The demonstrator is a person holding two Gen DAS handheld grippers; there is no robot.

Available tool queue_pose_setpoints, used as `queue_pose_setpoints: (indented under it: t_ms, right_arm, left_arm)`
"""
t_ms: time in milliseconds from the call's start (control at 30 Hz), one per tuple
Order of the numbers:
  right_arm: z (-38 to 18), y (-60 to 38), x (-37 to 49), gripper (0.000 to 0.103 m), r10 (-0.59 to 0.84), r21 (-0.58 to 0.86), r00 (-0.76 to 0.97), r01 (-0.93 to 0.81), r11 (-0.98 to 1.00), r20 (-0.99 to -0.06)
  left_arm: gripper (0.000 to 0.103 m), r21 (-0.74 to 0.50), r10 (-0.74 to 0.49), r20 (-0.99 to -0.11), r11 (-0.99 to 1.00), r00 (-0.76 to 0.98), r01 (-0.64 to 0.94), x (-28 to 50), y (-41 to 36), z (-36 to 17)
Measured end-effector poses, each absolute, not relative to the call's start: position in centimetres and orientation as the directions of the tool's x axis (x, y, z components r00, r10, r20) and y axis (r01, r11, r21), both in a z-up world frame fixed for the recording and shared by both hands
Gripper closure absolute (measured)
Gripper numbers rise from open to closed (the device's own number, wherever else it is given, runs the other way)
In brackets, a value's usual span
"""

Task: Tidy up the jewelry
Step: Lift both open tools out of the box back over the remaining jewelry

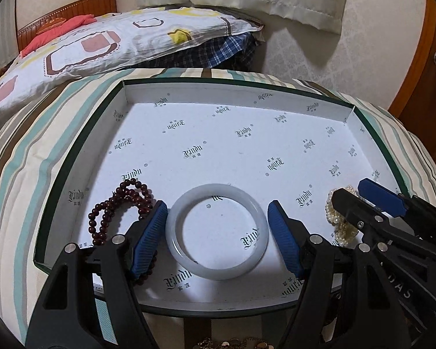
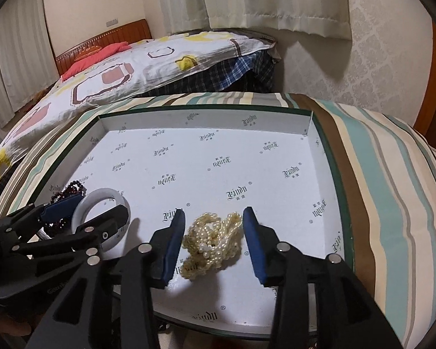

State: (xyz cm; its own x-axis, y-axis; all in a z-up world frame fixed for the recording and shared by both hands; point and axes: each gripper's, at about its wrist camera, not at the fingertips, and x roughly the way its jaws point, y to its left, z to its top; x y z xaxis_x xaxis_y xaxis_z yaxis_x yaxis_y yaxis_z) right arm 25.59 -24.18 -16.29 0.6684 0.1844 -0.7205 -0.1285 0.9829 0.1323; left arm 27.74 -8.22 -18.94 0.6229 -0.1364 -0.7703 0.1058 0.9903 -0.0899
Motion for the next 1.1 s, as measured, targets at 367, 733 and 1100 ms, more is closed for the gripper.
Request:
queue_pose_setpoints:
  t_ms: [367, 733, 1100]
  right_arm:
    - [-13.3, -24.8, 22.9, 0.059, 0.166, 0.118, 0.745, -0.118, 0.986, -0.645]
    - [-11.6, -25.9, 16.9, 0.059, 0.119, 0.088, 0.793, -0.082, 0.993, -0.598]
    - [-11.9, -25.4, 12.5, 0.059, 0.107, 0.076, 0.792, -0.077, 0.994, -0.6]
  left_arm:
    - [0.033, -0.097, -0.133, -0.685, 0.991, 0.716, 0.091, 24.8, -7.0, -14.9]
    - [0.033, -0.096, -0.107, -0.592, 0.993, 0.799, 0.062, 18.4, -4.8, -11.7]
    - [0.033, -0.098, -0.108, -0.597, 0.993, 0.795, 0.061, 13.5, -3.8, -12.0]
